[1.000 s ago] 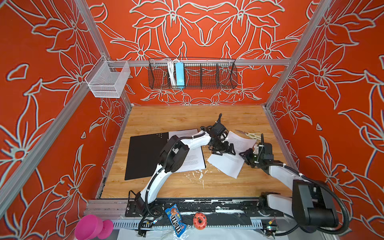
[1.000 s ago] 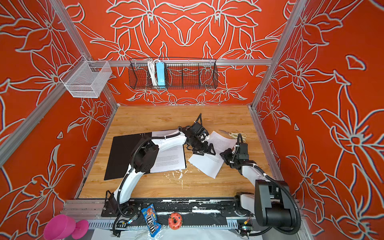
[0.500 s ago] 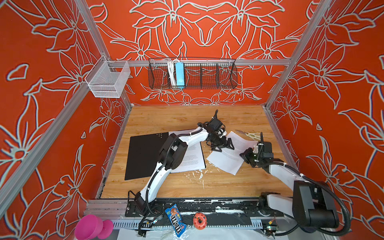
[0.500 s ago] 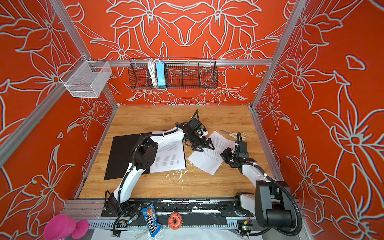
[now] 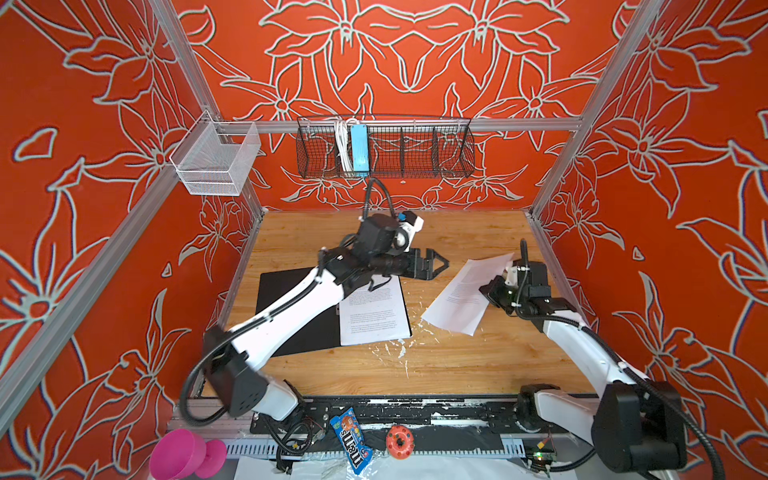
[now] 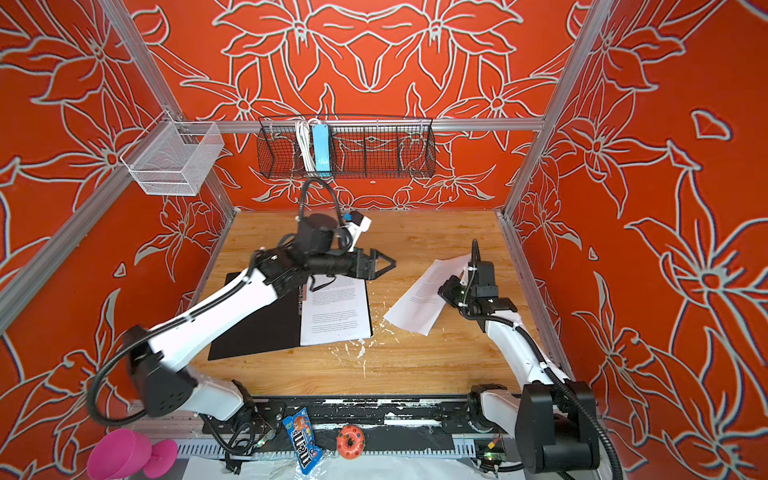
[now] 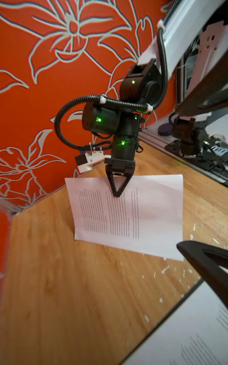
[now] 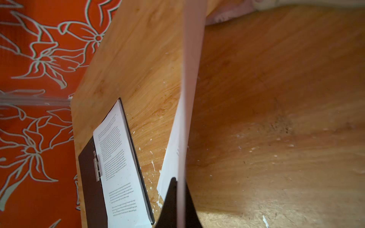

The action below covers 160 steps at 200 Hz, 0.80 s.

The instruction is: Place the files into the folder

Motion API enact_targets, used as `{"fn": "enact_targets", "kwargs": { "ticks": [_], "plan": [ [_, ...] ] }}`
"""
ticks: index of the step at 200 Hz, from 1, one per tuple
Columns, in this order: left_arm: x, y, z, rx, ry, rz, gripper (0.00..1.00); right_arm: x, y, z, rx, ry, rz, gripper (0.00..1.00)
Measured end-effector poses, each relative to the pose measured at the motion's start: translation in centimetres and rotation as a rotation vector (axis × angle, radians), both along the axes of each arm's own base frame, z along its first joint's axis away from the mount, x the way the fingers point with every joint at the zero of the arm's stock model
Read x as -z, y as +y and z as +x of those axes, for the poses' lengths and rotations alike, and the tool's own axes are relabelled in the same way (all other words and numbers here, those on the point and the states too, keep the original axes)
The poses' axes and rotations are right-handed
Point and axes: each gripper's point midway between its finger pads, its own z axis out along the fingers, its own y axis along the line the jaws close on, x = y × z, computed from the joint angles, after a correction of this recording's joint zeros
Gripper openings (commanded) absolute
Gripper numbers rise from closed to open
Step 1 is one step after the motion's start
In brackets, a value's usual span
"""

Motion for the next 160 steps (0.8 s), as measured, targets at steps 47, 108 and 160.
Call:
{"fn": "enact_targets", "kwargs": {
  "ticks": [47, 108, 160],
  "plan": [
    [6.5, 8.4, -1.6, -0.211, -0.044, 0.272, 0.98, -7.0, 7.3, 4.0, -0.200, -0.132, -0.079, 0.00],
    [9.7, 16.9, -3.5, -0.398, -0.108, 0.543, 0.98, -12.3, 22.8, 3.9, -0.578, -0.232, -0.028, 0.00],
    [9.8, 19.7, -3.8, -0.493, -0.145, 0.568, 0.98, -12.3, 25.0, 2.6, -0.664, -0.203, 0.114, 0.00]
  ]
}}
